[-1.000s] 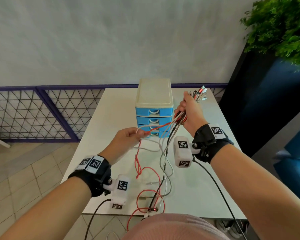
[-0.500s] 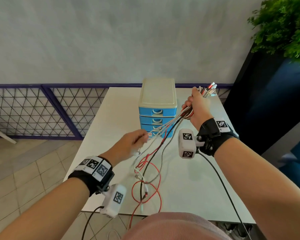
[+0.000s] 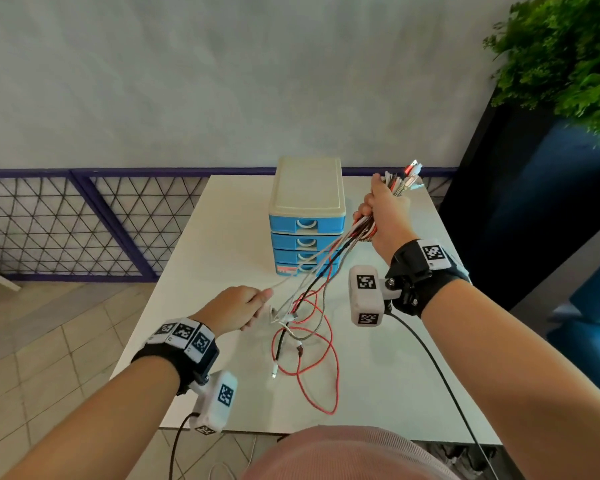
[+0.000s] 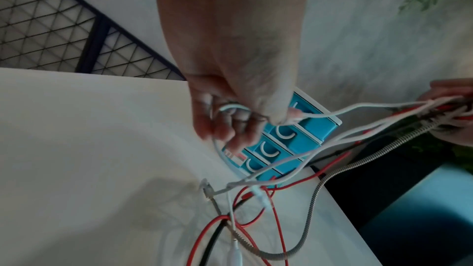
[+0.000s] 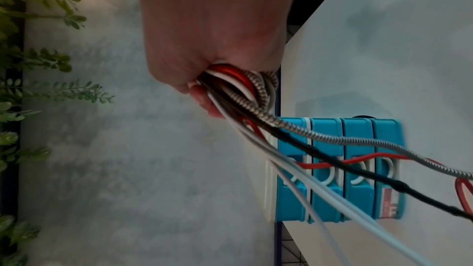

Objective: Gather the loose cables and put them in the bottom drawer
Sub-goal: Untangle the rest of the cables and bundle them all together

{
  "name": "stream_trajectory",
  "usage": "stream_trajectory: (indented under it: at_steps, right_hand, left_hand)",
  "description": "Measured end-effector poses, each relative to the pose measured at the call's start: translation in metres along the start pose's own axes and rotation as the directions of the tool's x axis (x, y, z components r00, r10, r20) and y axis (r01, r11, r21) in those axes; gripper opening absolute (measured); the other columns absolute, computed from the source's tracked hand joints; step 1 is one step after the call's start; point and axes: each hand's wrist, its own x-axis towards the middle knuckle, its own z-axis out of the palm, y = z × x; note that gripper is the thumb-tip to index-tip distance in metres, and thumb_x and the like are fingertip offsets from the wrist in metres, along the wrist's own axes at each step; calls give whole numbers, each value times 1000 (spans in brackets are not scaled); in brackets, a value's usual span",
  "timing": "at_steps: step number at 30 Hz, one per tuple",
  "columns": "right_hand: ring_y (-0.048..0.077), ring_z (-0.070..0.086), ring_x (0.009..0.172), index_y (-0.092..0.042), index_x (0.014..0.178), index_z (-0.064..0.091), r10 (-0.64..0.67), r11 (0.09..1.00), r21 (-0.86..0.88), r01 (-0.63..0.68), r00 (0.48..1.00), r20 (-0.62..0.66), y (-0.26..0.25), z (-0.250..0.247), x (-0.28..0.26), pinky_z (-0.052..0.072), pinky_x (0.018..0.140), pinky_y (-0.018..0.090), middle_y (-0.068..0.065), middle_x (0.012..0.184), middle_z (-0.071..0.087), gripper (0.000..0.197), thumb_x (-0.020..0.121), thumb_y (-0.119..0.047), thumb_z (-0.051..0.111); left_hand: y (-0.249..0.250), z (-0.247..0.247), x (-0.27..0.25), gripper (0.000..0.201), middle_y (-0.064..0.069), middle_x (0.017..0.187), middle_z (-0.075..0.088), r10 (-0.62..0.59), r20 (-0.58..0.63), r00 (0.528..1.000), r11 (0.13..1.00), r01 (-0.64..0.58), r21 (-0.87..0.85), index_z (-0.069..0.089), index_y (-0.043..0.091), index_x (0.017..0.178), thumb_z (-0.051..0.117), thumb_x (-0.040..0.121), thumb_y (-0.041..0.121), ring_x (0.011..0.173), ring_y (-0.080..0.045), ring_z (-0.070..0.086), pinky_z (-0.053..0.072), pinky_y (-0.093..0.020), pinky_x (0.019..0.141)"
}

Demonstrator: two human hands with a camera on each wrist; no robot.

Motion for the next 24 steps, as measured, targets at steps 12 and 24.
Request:
stream_trajectory:
  at_steps: [12, 24]
  right_hand:
    - [8, 37, 37, -17, 75, 45, -3, 996, 86, 4, 1000, -7, -7, -8, 1, 42, 44, 23, -5, 49, 36, 24, 95, -26, 57]
    - [8, 35, 39, -18, 74, 48, 57, 987, 148, -59, 998, 14, -2, -5, 4, 41, 46, 23, -6, 48, 35, 24, 96, -26, 56]
  left_hand:
    - [-14, 3, -9, 51, -15, 52, 51, -208, -248, 946, 699, -33, -714, 44, 12, 44, 70, 82, 34, 51, -18, 59, 45, -30, 84]
    - [-44, 18, -20, 47, 4, 86, 64, 215, -144, 966, 963, -185, 196, 53, 22, 90, 23, 94, 58, 82, -16, 60, 50, -36, 78]
